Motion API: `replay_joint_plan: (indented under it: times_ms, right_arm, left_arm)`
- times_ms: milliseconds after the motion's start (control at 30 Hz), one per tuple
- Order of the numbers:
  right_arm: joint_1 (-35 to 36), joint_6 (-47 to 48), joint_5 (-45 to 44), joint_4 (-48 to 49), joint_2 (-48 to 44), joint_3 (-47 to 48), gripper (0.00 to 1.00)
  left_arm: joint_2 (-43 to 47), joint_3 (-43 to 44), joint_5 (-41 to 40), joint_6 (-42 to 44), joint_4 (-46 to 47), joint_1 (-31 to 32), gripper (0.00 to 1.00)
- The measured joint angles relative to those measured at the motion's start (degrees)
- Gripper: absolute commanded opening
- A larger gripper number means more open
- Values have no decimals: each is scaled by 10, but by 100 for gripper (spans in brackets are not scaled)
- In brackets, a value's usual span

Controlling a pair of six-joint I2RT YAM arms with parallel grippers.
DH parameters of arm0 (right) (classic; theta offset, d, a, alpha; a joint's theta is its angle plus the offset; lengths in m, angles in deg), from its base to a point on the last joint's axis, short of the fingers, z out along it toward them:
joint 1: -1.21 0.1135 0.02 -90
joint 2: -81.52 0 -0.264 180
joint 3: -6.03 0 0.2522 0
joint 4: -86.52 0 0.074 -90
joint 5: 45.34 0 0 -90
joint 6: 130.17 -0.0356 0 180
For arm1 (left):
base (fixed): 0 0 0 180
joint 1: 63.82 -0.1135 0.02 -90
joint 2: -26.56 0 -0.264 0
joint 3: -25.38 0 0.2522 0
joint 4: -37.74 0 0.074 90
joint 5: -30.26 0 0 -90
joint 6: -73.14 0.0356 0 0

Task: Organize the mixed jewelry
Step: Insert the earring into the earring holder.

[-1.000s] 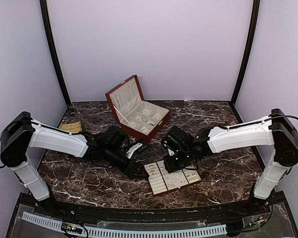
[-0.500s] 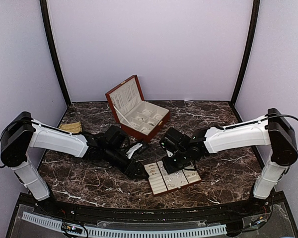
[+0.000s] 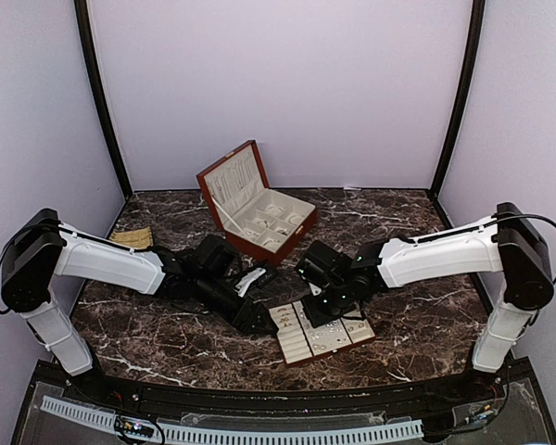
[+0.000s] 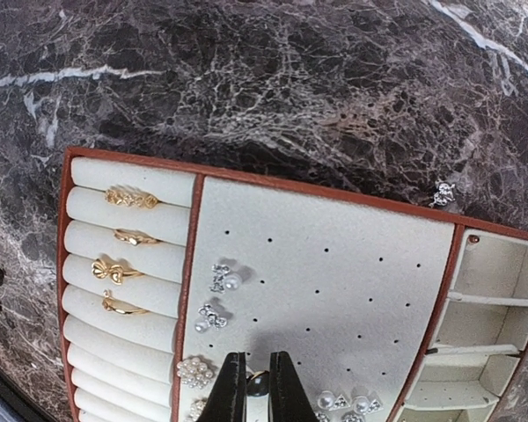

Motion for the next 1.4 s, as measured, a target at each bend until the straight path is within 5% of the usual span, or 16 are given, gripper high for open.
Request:
replay_joint_plan:
  times_ms: [1400]
  right_arm:
    - [49,19,-89,-63,56,69,7]
  left_arm:
    - [0,0,1,0,0,0,60]
